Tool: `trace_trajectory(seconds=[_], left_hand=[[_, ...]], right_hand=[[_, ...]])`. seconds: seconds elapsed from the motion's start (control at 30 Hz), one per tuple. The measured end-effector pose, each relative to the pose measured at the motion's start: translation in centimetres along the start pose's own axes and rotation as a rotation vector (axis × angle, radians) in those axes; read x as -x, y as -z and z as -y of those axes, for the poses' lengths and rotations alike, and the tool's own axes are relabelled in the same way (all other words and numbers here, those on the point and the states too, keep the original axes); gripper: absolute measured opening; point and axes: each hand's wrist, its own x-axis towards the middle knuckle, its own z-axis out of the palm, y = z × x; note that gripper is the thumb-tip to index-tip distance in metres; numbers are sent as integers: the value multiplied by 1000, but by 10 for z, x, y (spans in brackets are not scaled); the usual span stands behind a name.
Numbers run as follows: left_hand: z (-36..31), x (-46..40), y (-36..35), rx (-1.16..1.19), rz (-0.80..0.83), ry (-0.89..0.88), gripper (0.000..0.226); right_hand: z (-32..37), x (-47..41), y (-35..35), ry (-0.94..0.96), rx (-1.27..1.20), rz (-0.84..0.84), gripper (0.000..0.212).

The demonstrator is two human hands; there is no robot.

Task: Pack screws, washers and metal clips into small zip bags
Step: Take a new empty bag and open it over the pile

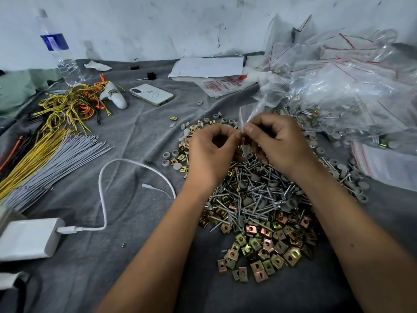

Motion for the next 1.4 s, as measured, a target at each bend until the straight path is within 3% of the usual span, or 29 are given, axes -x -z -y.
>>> trace_trajectory(seconds=[0.23,0.43,0.6,0.8,1.0,1.13,1.23,1.4], left_hand=[[5,-3,0,0,44,-3,15],[8,-1,-3,260,125,81,24],[8,2,-5,241,97,85,17],[4,4,-9,-132,4,-24,38],[3,1,-8,-160,7,-120,31],[3,3,-13,-321,-79,-235,31],[5,0,-7,-350,-215,-295,39],[3,2,-1,-522,-198,-375,29]], right_hand=[[-2,1,0,2,57,-5,12],[0,0,0,-10,51,31,16],[0,1,-2,-7,195,91,16],[5,3,-3,57,249,111,16],[10,3,0,56,135,71,17],[10,4,-7,140,361,-62,16],[7,1,0,87,444,-167,23],[2,0,3,31,559,-260,17]])
